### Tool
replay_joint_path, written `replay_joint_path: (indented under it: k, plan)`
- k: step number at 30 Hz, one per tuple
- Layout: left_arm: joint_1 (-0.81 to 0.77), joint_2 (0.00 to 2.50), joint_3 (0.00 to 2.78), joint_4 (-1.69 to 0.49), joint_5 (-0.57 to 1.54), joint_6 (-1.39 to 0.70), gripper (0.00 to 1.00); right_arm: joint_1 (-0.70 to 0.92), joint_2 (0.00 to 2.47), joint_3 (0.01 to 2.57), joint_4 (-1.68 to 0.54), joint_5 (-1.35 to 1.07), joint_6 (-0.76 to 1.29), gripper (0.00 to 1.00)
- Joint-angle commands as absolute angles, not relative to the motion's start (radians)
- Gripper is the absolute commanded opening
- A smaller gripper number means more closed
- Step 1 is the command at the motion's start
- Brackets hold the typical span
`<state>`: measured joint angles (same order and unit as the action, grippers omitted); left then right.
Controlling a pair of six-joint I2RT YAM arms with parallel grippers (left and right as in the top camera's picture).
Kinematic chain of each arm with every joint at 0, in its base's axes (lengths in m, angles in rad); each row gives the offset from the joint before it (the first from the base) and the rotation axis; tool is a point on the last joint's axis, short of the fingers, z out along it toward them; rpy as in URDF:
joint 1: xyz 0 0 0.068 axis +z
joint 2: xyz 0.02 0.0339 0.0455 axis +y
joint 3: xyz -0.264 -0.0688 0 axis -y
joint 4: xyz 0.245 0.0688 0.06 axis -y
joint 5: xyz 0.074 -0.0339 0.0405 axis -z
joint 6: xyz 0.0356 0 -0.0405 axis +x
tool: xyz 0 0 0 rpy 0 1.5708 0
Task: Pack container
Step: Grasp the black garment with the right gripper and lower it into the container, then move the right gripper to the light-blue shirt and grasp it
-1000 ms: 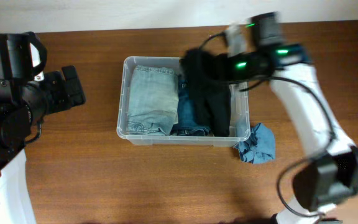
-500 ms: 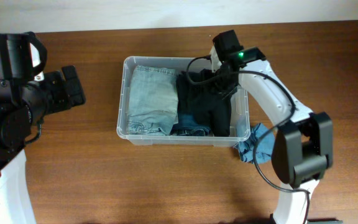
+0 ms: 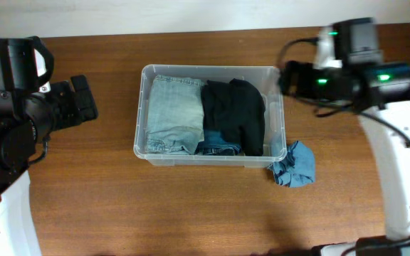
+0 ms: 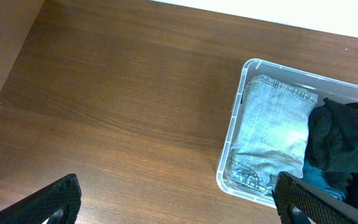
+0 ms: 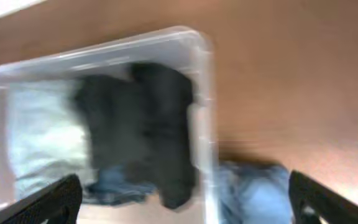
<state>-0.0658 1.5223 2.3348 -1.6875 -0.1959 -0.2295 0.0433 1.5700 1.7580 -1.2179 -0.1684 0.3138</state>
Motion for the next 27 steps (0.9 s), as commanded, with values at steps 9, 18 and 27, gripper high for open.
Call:
replay_joint_path:
  k: [9, 18, 27]
  plan:
    - [-0.062, 1.522, 2.343, -1.687, -0.207, -0.239, 0.99, -0.399, 1.617, 1.317, -1.208, -0.349, 0.284, 0.99]
    - [-0.063, 1.522, 2.343, -1.687, -0.207, -0.239, 1.00, -0.414, 1.617, 0.847, -0.908, -0.536, 0.286, 0.98]
    - [-0.063, 1.522, 2.343, -1.687, -0.207, -0.239, 0.99, -0.423, 1.617, 0.703, -0.718, -0.712, 0.266, 0.68]
